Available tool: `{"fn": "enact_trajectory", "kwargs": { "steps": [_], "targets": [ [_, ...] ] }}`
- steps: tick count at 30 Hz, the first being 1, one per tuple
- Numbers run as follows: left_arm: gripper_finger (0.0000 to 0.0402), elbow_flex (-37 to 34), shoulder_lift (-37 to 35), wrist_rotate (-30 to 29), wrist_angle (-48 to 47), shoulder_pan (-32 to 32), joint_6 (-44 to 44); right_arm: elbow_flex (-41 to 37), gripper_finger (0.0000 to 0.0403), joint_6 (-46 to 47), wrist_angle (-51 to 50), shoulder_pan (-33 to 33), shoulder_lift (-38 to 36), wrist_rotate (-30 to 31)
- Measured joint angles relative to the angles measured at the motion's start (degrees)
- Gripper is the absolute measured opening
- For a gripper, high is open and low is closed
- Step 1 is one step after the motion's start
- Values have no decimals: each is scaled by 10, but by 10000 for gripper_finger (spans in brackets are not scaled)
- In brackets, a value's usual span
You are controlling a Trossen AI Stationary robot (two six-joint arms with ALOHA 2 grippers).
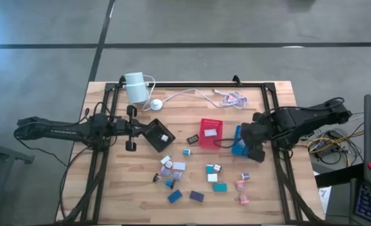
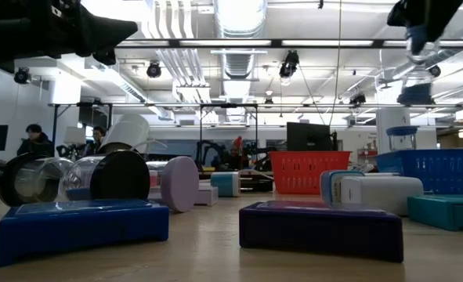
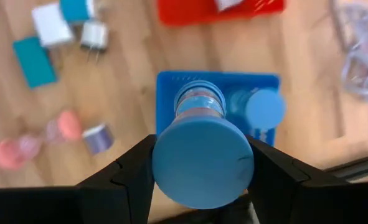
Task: Pick & Place Office items
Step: Put the light blue hourglass into the blue bin
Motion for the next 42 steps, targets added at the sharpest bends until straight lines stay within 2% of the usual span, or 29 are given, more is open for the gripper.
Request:
{"fn": "enact_trajectory", "kwargs": {
  "steps": [3,11,22,42],
  "targets": [
    [12,0,0,0,-2,0,0,-7,193,7,-6,0,1,-26],
    [12,0,0,0,-3,0,0,-69,193,24,-10,-12,-37,-34],
    [12,0,0,0,-2,0,0,-181,193,28,36,-95,-85,-14],
    [12,0,0,0,-2,0,0,-281,193,-4,120,-175,-75,-21]
  ]
}}
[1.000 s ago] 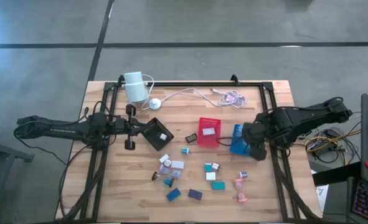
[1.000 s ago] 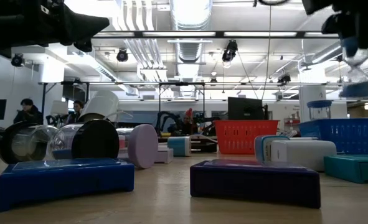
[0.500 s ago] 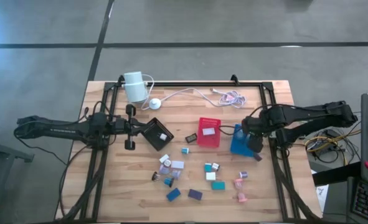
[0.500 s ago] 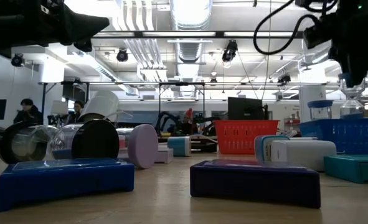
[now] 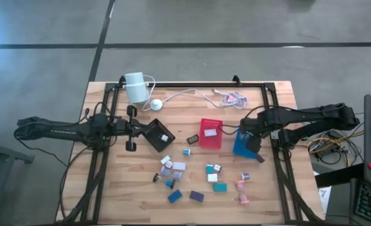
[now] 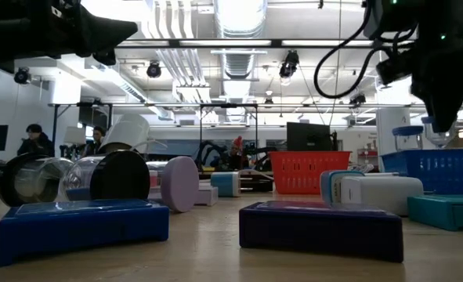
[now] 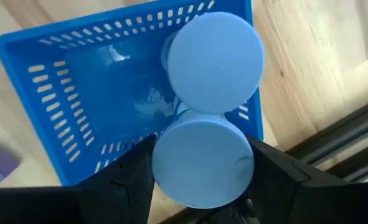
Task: Pick & Place Office items
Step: Put the light blue hourglass into the blue bin
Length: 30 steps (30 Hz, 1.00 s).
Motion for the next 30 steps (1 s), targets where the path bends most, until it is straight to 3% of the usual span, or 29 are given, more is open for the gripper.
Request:
{"fn": "enact_trajectory", "kwargs": {
  "steps": [21,30],
  "targets": [
    [12,0,0,0,0,0,0,-33,194,-30,31,-37,7,-11],
    [12,0,0,0,0,0,0,-36,260,-46,31,-37,8,21]
  ]
}}
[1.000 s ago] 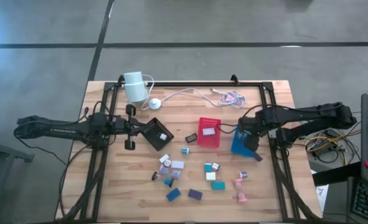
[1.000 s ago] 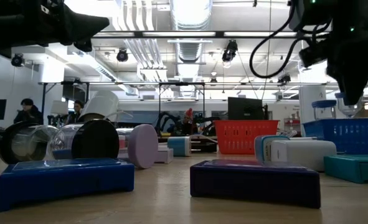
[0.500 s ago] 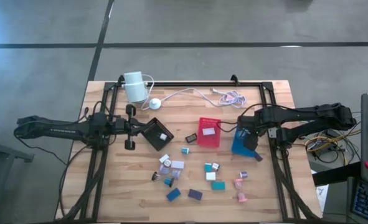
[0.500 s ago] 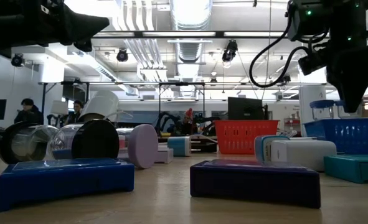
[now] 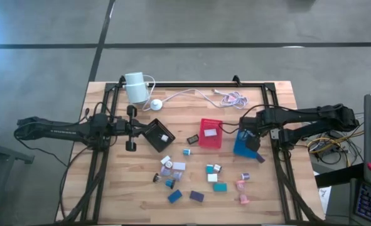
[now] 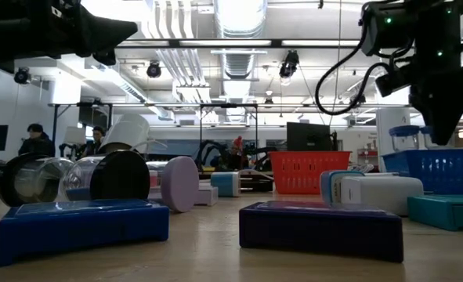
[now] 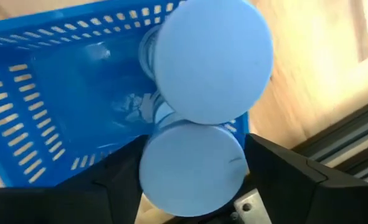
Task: Pick & Place Office items
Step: Put the light blue hourglass into the blue bin, then put the black digital clock into the red bin
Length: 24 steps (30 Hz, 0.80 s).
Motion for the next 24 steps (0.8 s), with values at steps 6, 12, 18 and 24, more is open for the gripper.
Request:
{"fn": "enact_trajectory", "kwargs": {
  "steps": [6,12,18,24],
  "targets": [
    [12,0,0,0,0,0,0,13,269,-13,-4,0,-1,2],
    [12,0,0,0,1,0,0,53,271,-18,-43,0,-1,3],
    [12,0,0,0,1,0,0,138,269,-30,-109,5,-9,63],
    [12,0,0,0,-1,0,0,188,229,-133,97,61,-105,59]
  ]
}}
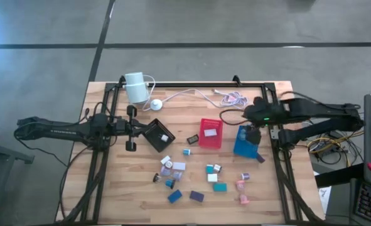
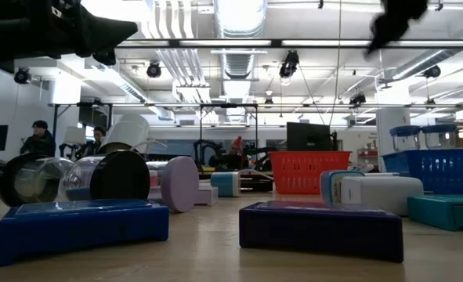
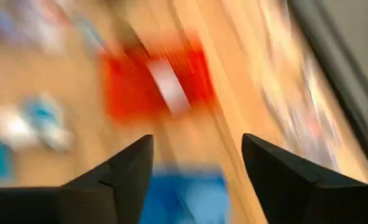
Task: Pick & Place Office items
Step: Put the black digital clock into the red bin
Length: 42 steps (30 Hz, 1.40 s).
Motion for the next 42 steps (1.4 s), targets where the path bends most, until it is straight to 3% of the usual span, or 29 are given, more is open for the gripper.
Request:
{"fn": "enact_trajectory", "kwargs": {
  "steps": [3,10,22,30,36,42],
  "targets": [
    [12,0,0,0,-2,0,0,-11,178,-45,118,33,-59,-3],
    [12,0,0,0,-6,0,-3,-112,21,-119,284,93,-209,-22],
    [12,0,0,0,-7,0,-2,-342,8,-156,453,97,-439,-81],
    [12,0,0,0,-16,0,0,-460,8,-155,520,97,-539,-99],
    [12,0,-1,-3,-30,1,-7,-498,8,-157,554,97,-535,-107],
    [12,0,-10,-19,-56,1,0,-483,8,-136,523,97,-540,-103]
  ]
}}
